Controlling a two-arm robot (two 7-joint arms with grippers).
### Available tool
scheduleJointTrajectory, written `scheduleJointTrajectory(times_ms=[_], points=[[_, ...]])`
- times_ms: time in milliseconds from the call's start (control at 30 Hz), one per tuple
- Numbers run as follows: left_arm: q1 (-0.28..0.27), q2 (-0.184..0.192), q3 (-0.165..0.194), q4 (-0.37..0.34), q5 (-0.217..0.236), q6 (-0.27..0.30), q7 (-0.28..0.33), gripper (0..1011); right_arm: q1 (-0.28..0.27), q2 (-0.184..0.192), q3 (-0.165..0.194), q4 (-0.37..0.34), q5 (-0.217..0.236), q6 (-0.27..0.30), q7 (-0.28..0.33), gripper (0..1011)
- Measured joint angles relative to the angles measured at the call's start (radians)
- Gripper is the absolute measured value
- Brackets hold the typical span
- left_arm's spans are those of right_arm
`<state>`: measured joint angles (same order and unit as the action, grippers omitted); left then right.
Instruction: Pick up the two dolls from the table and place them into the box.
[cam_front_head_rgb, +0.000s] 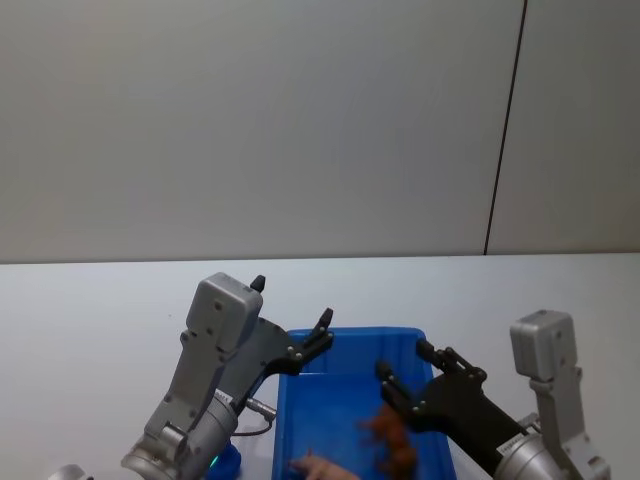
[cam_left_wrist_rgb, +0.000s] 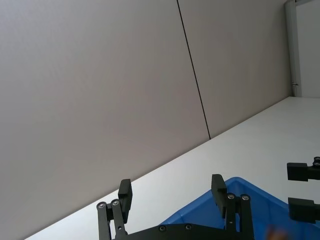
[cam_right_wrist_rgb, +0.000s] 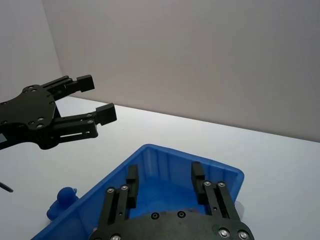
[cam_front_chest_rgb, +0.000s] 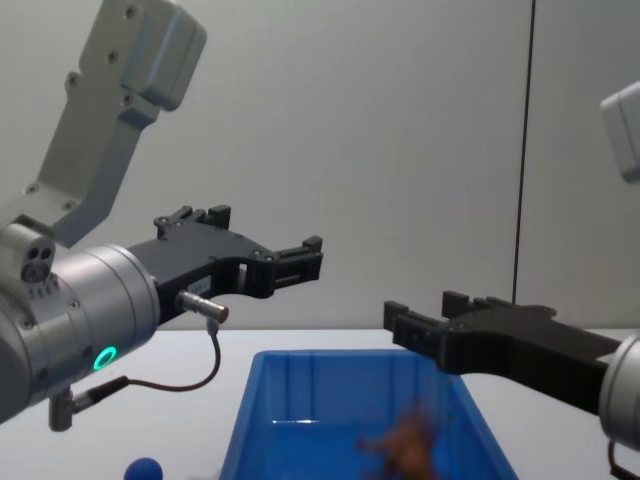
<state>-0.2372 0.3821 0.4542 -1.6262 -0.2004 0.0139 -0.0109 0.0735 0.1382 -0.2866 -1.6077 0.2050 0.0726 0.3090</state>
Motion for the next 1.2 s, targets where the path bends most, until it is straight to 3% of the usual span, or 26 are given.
scheduleJointTrajectory(times_ms=[400, 500, 800, 1200], points=[[0.000, 0.000, 0.000, 0.000, 0.000, 0.000, 0.000, 1001, -0.009, 0.008, 0.008, -0.001, -0.009, 0.007, -0.068, 963], [0.000, 0.000, 0.000, 0.000, 0.000, 0.000, 0.000, 1001, -0.023, 0.017, 0.014, -0.013, -0.007, 0.004, -0.097, 1001], [0.000, 0.000, 0.000, 0.000, 0.000, 0.000, 0.000, 1001, -0.073, 0.050, 0.035, -0.057, 0.008, -0.016, -0.167, 1001], [0.011, 0.012, -0.007, -0.015, -0.006, 0.020, 0.007, 1001, -0.103, 0.069, 0.047, -0.083, 0.018, -0.030, -0.206, 1001]])
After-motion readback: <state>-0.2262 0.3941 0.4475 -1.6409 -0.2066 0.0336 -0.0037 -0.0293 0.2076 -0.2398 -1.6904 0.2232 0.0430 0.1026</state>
